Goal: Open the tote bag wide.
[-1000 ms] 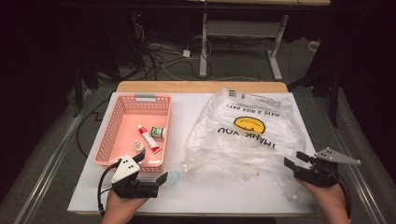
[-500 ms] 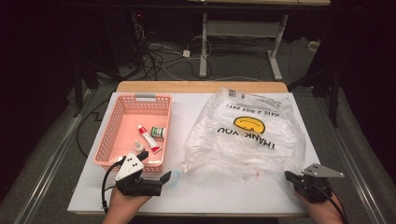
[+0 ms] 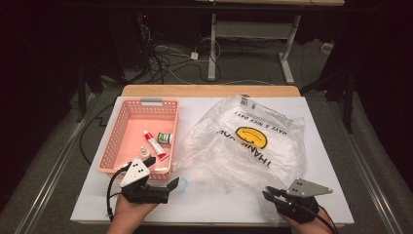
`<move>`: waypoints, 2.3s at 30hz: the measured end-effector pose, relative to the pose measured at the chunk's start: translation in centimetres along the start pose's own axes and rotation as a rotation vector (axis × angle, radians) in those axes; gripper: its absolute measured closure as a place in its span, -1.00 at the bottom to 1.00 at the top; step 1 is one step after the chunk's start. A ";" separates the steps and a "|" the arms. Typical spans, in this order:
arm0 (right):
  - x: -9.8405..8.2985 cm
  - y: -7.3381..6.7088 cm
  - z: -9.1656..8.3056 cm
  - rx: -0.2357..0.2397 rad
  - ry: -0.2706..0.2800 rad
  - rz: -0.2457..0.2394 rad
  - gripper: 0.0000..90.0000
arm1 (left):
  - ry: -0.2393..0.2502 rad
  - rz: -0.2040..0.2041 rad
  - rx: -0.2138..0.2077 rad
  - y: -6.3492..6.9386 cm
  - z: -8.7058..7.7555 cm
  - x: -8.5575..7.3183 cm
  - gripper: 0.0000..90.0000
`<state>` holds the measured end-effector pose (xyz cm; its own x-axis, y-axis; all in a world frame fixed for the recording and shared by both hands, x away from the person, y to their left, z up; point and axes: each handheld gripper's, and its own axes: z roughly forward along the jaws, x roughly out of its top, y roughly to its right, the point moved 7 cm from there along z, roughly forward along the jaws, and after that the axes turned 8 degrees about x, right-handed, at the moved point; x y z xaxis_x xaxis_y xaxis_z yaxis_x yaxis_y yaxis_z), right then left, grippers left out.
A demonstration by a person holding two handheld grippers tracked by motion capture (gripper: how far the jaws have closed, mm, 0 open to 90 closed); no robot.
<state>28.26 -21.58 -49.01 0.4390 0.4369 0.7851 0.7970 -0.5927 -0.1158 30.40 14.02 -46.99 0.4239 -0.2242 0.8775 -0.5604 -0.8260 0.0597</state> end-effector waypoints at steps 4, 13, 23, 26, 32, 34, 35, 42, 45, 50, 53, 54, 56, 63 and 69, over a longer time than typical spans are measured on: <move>1.2 1.7 -2.0 -0.063 0.080 0.012 0.48 | 0.005 -0.005 0.000 0.0 0.0 0.0 -1.00; 2.0 15.3 -3.2 -0.313 0.090 0.159 0.35 | 0.008 -0.009 0.004 0.0 0.0 0.2 -1.00; 2.5 27.0 0.7 -0.357 0.097 0.375 -0.41 | 0.002 -0.015 -0.009 0.0 0.3 0.1 -1.00; 2.5 28.0 1.3 -0.348 0.070 0.388 -0.48 | -0.002 -0.011 -0.012 0.2 0.4 0.1 -1.00; 1.6 28.9 2.9 -0.351 -0.035 0.340 -0.36 | -0.012 -0.006 -0.019 0.4 0.6 0.0 -1.00; 1.4 28.4 3.5 -0.348 -0.082 0.288 -0.06 | -0.013 -0.006 -0.019 0.4 0.6 -0.1 -1.00; 1.4 28.4 3.5 -0.348 -0.082 0.288 -0.06 | -0.013 -0.006 -0.019 0.4 0.6 -0.1 -1.00; 1.9 26.6 4.2 -0.348 -0.089 0.208 1.00 | -0.010 0.000 -0.023 0.6 0.6 0.0 -1.00; 1.8 27.8 3.0 -0.423 -0.063 0.248 1.00 | -0.009 0.001 -0.022 0.6 0.5 0.0 -1.00; 0.9 30.1 0.1 -0.534 -0.017 0.347 1.00 | -0.011 -0.004 -0.013 0.3 0.5 0.0 -1.00; -0.3 31.4 -1.9 -0.595 0.015 0.419 1.00 | -0.021 0.003 0.001 0.1 0.6 -0.1 -1.00; -0.6 31.6 -2.4 -0.605 0.018 0.425 1.00 | -0.024 0.006 0.007 0.0 0.6 -0.1 -1.00; -1.3 31.4 -2.9 -0.613 0.008 0.434 1.00 | -0.035 0.022 0.026 -0.1 0.6 -0.1 -1.00; -2.9 27.9 -3.4 -0.593 0.014 0.386 0.99 | -0.038 -0.016 0.019 -0.2 0.2 -0.1 -1.00; -2.4 25.5 -4.5 -0.542 0.030 0.340 0.78 | -0.054 -0.026 0.000 -0.3 0.3 -0.2 -1.00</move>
<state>45.68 -40.79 -51.08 0.6125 0.1497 0.7761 0.2886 -0.9565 -0.0433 30.68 14.18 -47.29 0.4760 -0.2301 0.8488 -0.5486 -0.8320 0.0821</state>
